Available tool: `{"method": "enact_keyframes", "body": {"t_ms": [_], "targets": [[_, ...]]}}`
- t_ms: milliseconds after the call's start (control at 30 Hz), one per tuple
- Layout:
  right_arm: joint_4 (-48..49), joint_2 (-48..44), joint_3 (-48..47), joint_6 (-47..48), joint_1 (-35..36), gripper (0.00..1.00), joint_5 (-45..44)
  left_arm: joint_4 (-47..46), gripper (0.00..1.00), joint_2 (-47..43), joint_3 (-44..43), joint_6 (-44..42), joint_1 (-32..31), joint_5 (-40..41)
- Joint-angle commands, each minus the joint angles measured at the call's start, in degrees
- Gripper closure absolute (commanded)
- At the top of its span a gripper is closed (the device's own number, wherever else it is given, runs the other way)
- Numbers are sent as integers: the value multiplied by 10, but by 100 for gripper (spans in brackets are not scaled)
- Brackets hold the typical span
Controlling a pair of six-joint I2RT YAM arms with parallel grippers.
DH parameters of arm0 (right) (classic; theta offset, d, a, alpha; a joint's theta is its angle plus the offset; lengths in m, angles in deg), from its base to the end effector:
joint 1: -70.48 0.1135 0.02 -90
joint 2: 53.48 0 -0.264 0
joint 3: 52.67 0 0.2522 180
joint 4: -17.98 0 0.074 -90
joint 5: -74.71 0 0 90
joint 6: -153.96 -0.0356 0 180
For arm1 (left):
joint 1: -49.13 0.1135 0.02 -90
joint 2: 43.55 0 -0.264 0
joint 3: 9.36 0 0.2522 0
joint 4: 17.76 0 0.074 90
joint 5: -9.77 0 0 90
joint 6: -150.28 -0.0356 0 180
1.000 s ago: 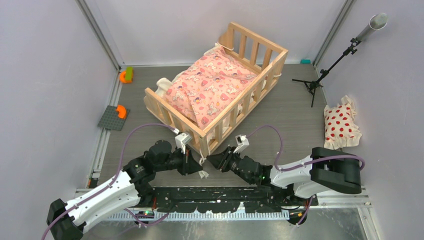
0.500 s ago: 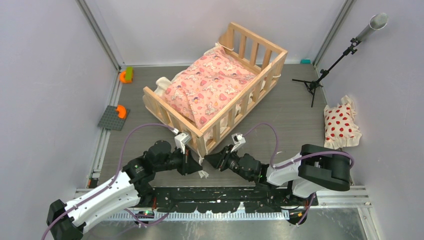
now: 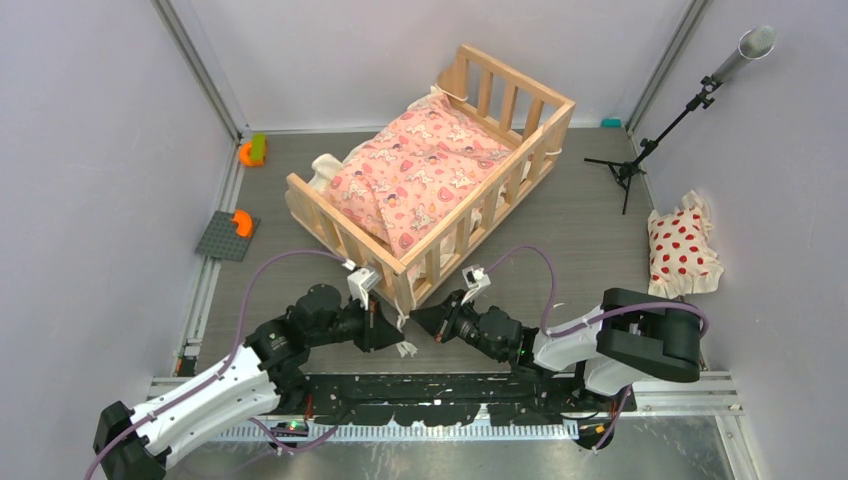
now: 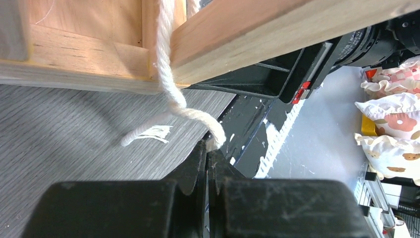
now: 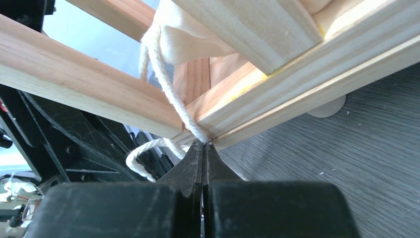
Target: Set up the pet bed
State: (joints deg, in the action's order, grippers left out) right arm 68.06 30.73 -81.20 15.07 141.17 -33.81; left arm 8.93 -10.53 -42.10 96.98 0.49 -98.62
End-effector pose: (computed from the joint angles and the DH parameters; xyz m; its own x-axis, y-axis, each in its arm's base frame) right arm 0.0910 0.2254 0.1573 -0.6167 0.4005 -0.6777 -0.4953 0.4717 0.7295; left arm 0.0886 -0.1177 0.2072 -0.7770 0.0243 -0.6291 0.5409 0.5370 -0.6473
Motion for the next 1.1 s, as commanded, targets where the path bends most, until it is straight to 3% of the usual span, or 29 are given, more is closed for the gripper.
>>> {"method": "enact_keyframes", "body": {"t_ms": [0,233,700,1067], "targets": [[-8,-18,0,5,-3,99,1,-57,100,-16,11,16,-1,7],[-66,-41,-2,10,25,99,5,-72,100,-31,23,18,-1,7],[-237,-168,-9,37,91,99,-70,-164,100,-66,53,46,-2,25],[-228,-137,-12,35,129,99,-99,-176,100,-83,54,74,-1,24]]}}
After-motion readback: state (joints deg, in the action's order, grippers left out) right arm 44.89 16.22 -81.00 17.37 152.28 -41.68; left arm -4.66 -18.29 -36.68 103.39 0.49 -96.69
